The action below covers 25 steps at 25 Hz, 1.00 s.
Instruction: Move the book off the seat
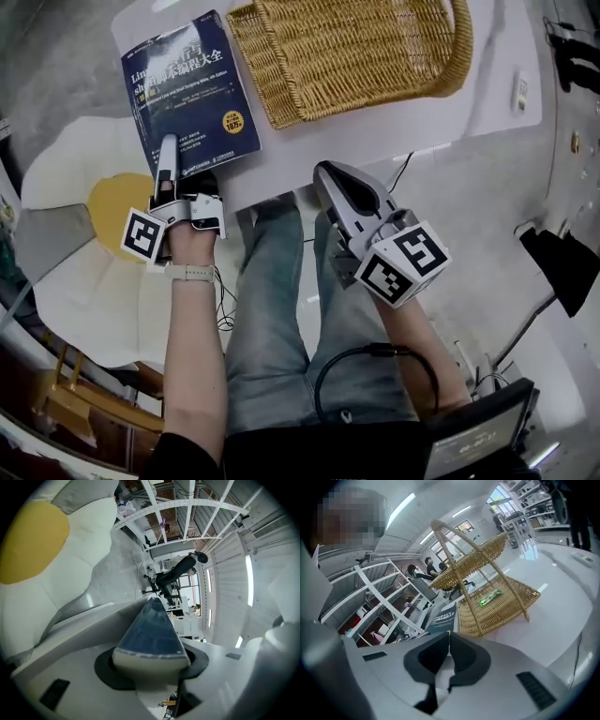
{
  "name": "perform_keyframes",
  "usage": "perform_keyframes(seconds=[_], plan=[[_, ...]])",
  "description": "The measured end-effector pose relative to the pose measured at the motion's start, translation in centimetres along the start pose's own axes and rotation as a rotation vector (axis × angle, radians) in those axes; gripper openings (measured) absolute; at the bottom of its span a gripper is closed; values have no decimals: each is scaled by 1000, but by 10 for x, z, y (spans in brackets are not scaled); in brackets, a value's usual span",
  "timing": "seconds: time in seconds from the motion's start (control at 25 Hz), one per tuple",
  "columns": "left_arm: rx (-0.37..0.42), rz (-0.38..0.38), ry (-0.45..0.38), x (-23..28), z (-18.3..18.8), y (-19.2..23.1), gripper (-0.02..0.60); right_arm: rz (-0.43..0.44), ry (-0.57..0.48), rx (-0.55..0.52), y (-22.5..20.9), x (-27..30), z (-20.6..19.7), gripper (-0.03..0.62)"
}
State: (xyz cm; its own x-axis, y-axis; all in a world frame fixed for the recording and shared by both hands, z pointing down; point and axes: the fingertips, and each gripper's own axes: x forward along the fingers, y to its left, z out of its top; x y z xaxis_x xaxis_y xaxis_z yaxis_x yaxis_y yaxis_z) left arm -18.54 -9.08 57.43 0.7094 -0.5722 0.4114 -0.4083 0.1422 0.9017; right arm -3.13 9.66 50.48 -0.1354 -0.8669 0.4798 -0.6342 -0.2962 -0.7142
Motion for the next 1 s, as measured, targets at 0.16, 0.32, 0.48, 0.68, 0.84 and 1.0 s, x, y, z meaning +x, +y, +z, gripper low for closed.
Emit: perform_keyframes(seconds=[0.16,0.32,0.48,0.68,0.84,1.0], plan=[[-11,17,16,-4,-13,9,215,-1,9,3,-2,-2,-2,14],[-27,49,64,-7,-27,17,310,6,14,-3,-4,-4,-2,14],[-72,73,56,-18,-30,23,325,14,27,-9,-4,-7,-3,14],[-94,89,29,-28,-29,24,342,24,44,-17,-6,-12,-8,14],[-128,123,12,-40,-29,31,348,32,54,-22,-6,-12,-11,14],[-115,118,8,-57,-39,27,352,48,68,-31,-7,-14,-15,14]])
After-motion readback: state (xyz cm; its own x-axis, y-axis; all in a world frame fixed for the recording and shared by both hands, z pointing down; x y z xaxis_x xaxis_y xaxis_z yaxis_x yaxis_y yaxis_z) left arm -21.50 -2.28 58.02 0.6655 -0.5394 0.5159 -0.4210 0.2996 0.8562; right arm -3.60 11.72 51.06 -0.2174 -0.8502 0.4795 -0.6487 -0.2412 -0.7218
